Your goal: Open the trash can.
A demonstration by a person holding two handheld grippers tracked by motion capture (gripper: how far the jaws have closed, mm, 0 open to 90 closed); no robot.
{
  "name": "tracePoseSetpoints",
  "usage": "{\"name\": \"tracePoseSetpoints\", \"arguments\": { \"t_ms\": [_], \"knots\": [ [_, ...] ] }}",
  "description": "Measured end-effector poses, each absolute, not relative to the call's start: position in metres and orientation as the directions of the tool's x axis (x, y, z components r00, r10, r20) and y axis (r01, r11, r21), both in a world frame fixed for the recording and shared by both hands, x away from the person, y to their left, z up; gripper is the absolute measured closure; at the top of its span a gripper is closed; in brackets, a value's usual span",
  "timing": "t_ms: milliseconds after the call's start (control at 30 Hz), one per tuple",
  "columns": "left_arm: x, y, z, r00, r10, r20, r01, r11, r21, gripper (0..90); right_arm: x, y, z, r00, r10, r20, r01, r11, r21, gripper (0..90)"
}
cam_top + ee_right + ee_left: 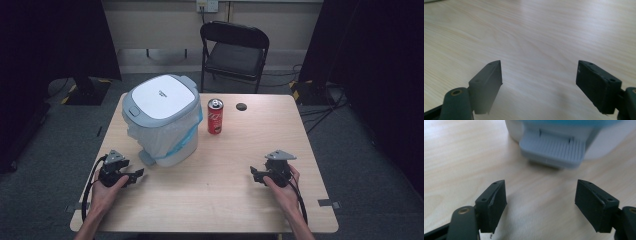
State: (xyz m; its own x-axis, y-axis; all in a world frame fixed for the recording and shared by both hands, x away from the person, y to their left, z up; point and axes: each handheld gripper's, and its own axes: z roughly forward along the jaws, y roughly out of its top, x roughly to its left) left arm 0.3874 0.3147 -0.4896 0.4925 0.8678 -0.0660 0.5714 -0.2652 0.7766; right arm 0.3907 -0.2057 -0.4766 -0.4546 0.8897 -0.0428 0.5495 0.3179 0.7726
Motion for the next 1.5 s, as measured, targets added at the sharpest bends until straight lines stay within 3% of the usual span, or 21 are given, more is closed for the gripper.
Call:
{"name": "tracePoseSetpoints", "arguments": {
  "t_ms": [33, 300, 667, 1067, 1167, 1500],
  "knots": [
    [0.391, 0.315, -0.485, 0.484, 0.872, -0.074, 0.562, -0.245, 0.790, 26.6, 0.392, -0.196, -0.472, -0.464, 0.885, -0.049, 0.517, 0.315, 0.796, 22.3],
    [0.412, 0.310, -0.479, 0.494, 0.864, -0.095, 0.536, -0.216, 0.816, 27.0, 0.411, -0.168, -0.464, -0.510, 0.860, -0.009, 0.526, 0.320, 0.788, 22.2],
    [0.425, 0.297, -0.488, 0.537, 0.834, -0.128, 0.527, -0.214, 0.822, 29.1, 0.424, -0.165, -0.472, -0.494, 0.869, 0.020, 0.536, 0.286, 0.795, 22.7],
    [0.405, 0.285, -0.486, 0.603, 0.790, -0.110, 0.505, -0.271, 0.820, 31.2, 0.431, -0.153, -0.462, -0.522, 0.852, 0.047, 0.503, 0.263, 0.823, 23.2],
    [0.398, 0.279, -0.483, 0.603, 0.795, -0.064, 0.487, -0.303, 0.819, 31.3, 0.433, -0.145, -0.458, -0.560, 0.826, 0.061, 0.485, 0.267, 0.833, 23.0],
    [0.379, 0.266, -0.484, 0.644, 0.759, -0.090, 0.476, -0.306, 0.825, 34.1, 0.440, -0.124, -0.449, -0.585, 0.809, 0.053, 0.460, 0.278, 0.843, 23.6]
  ]
}}
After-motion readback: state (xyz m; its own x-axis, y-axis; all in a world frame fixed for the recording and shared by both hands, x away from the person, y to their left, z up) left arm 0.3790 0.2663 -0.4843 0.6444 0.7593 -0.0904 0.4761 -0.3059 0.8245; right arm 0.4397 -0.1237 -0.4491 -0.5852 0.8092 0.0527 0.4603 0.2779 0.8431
